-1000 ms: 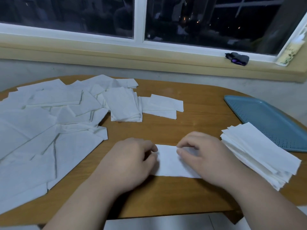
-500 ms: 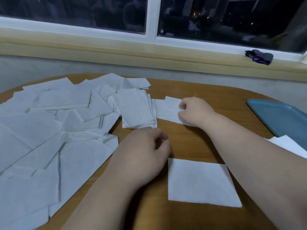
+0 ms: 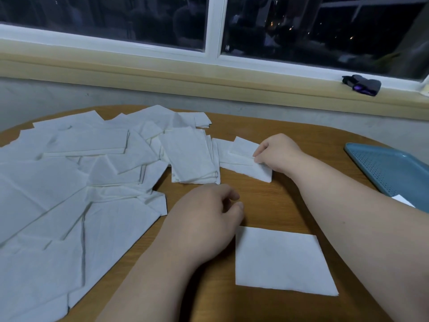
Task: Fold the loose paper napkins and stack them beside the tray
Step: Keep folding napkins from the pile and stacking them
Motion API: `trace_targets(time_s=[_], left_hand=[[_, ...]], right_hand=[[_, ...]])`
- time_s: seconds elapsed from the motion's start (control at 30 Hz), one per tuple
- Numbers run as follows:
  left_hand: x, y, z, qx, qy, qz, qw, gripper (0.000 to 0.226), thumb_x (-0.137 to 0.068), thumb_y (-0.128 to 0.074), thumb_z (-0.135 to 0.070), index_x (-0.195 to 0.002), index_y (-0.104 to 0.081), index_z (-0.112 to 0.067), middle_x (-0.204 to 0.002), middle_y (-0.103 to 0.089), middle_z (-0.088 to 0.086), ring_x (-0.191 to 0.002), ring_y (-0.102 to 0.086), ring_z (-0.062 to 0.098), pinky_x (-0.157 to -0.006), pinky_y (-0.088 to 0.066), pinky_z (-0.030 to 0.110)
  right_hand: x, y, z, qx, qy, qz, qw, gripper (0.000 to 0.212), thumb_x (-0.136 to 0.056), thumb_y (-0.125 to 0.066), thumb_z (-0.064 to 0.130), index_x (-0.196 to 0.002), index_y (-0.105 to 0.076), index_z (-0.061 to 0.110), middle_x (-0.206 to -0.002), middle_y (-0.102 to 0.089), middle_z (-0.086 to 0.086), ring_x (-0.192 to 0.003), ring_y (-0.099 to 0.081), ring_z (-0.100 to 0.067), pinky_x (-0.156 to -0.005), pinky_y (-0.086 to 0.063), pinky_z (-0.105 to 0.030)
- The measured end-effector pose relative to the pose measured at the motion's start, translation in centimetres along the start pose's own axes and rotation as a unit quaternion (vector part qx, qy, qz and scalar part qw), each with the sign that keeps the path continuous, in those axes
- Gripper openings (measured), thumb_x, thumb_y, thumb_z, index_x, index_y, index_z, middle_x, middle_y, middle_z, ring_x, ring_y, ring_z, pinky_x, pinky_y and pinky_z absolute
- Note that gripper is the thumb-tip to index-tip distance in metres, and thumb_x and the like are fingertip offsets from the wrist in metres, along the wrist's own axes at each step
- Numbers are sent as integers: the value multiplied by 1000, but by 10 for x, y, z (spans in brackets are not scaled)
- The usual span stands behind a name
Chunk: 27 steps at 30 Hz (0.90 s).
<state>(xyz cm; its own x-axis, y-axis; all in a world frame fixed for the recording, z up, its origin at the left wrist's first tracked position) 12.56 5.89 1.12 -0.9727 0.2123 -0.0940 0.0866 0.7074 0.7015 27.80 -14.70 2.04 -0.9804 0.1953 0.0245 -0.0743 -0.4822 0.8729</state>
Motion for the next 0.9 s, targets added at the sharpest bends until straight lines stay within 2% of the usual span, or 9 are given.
trace_targets(time_s=[0.13,0.27,0.3,0.4,0.47,0.57,0.73,0.83,0.9], left_hand=[[2,0,0,3,5,3,1000,21,-95,-53,-48,-110,-65,-38,-93,-62,-19,-87,-57,-1,-76,-50,23],[1,0,2,2,10,0,1000,20,-95,-53,-48,-108,-65,-39,-92,-62,-19,-86,-58,-1,-73,-48,22],[1,0,2,1,10,-1,1000,19,-94,-53,-48,-107,-65,-39,-91,-62,-19,-86,-57,-2,-72,-47,21],[1,1,3,-2,6,-1,1000,20,-95,-53,-49,-108,-65,-40,-91,-61,-20,-86,-56,-3,-69,-44,19],[1,1,4,-7,3,-1,1000,20,-95,-53,-49,-109,-64,-40,-91,-61,-20,-86,-55,-4,-69,-43,18],[1,1,4,-13,0,-6,1000,18,-95,-53,-48,-106,-65,-41,-92,-61,-21,-86,-55,-3,-71,-45,20],[6,-1,2,-28,-6,7,1000,13,-94,-54,-45,-92,-66,-41,-86,-64,-21,-82,-58,-2,-75,-51,28],[14,-3,0,-48,-4,19,999,15,-94,-53,-43,-90,-67,-41,-84,-66,-22,-80,-59,-3,-75,-53,29],[20,-4,-2,-60,-6,23,998,15,-94,-53,-43,-93,-67,-42,-85,-66,-23,-80,-60,-3,-75,-53,29]], right_hand=[[3,1,-1,31,-1,-3,1000,23,-88,-59,3,-88,-76,20,-95,-67,6,-81,-59,-12,-56,-43,-25],[9,2,-3,99,44,-2,994,24,-90,-52,5,-95,-75,9,-102,-72,-8,-91,-65,-27,-70,-55,-40],[12,4,-2,108,50,-10,993,23,-91,-51,7,-94,-73,11,-102,-71,-10,-89,-65,-29,-68,-54,-41],[32,18,1,102,75,-67,990,19,-95,-51,14,-85,-63,25,-93,-67,3,-79,-59,-15,-60,-48,-31],[64,31,2,91,93,-104,986,14,-95,-53,19,-88,-62,28,-88,-64,9,-77,-57,-10,-63,-51,-30],[131,43,-5,97,128,-138,977,10,-96,-56,25,-94,-62,33,-88,-58,17,-81,-53,-4,-64,-45,-25],[216,30,-32,154,176,-97,967,13,-95,-58,28,-94,-66,38,-88,-58,23,-86,-52,-4,-73,-46,-22],[231,25,-48,169,239,-105,950,15,-86,-69,20,-83,-66,35,-80,-59,21,-74,-54,-8,-66,-45,-25],[235,20,-55,168,259,-104,945,15,-86,-66,20,-81,-65,35,-79,-59,20,-71,-54,-9,-64,-47,-27]])
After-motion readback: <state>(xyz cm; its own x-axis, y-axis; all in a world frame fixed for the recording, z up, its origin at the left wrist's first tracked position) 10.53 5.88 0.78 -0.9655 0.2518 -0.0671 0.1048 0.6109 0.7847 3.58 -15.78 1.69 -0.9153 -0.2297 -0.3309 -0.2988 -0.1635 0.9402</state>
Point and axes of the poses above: each hand's wrist, its own x-axis away from the middle knuckle, its own y-axis out of the back of the hand, z = x × y, the point moved 1 cm from there along -x, towards the middle knuckle
